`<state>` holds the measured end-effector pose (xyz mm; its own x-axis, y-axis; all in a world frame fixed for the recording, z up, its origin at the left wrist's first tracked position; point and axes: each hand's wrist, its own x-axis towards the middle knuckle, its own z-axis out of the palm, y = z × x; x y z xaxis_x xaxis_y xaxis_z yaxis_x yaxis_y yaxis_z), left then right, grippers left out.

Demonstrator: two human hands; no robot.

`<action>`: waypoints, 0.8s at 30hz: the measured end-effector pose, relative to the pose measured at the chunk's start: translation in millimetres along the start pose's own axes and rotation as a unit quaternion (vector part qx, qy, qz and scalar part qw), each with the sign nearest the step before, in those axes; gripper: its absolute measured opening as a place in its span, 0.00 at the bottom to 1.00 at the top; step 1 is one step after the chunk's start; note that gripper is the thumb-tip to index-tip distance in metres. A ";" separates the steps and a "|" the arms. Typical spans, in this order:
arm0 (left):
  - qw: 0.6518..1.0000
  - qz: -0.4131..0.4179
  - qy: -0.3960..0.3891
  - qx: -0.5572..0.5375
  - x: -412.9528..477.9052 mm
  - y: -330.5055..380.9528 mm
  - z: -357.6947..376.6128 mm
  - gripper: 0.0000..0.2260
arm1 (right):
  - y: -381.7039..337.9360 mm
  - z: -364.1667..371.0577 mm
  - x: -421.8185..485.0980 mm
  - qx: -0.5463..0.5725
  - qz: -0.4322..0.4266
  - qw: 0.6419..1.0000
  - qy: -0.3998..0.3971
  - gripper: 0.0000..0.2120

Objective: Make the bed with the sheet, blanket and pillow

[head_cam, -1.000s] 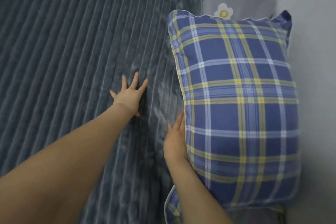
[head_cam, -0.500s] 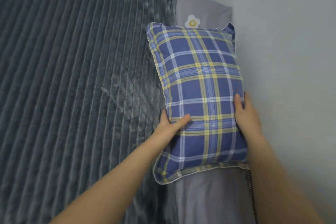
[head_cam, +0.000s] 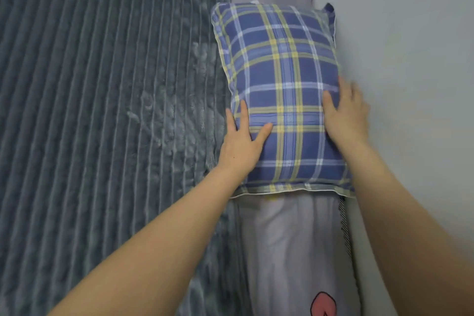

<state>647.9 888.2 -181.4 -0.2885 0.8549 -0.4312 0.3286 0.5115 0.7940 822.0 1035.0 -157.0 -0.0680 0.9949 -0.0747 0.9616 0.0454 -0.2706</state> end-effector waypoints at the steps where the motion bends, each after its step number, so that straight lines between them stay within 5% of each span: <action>1: 0.999 0.033 0.015 0.009 0.6 -4.0 4.3 0.36 | -6.3 3.7 -6.8 -0.015 -0.059 0.998 0.025 0.28; 3: 0.998 0.047 -0.008 0.036 5.0 -15.7 15.3 0.35 | -15.1 23.7 -25.9 -0.057 -0.129 0.990 -0.023 0.28; 6: 0.996 -0.021 -0.058 0.070 15.4 -34.0 21.2 0.33 | -17.9 57.4 -45.3 -0.103 -0.125 0.983 -0.089 0.29; 11: 0.999 0.004 0.006 0.031 11.5 -39.6 17.5 0.31 | -27.3 54.6 -31.5 -0.088 -0.137 0.987 -0.001 0.28; 16: 1.000 0.011 -0.015 -0.012 -32.2 -62.0 17.1 0.28 | -13.0 59.6 -88.0 -0.069 -0.125 0.989 0.027 0.27; 20: 0.994 0.017 -0.075 0.082 -94.9 -115.8 -10.0 0.18 | -4.4 62.6 -157.7 -0.045 -0.103 0.992 -0.048 0.30; 24: 0.977 -0.141 -0.045 0.154 -169.9 -186.7 -58.0 0.18 | 7.6 47.5 -217.3 0.065 -0.091 0.968 -0.226 0.32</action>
<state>583.3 642.4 -231.6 -0.3318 0.6733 -0.6607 0.5071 0.7179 0.4770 831.5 814.9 -188.4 -0.3698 0.8294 -0.4187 0.8834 0.1742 -0.4350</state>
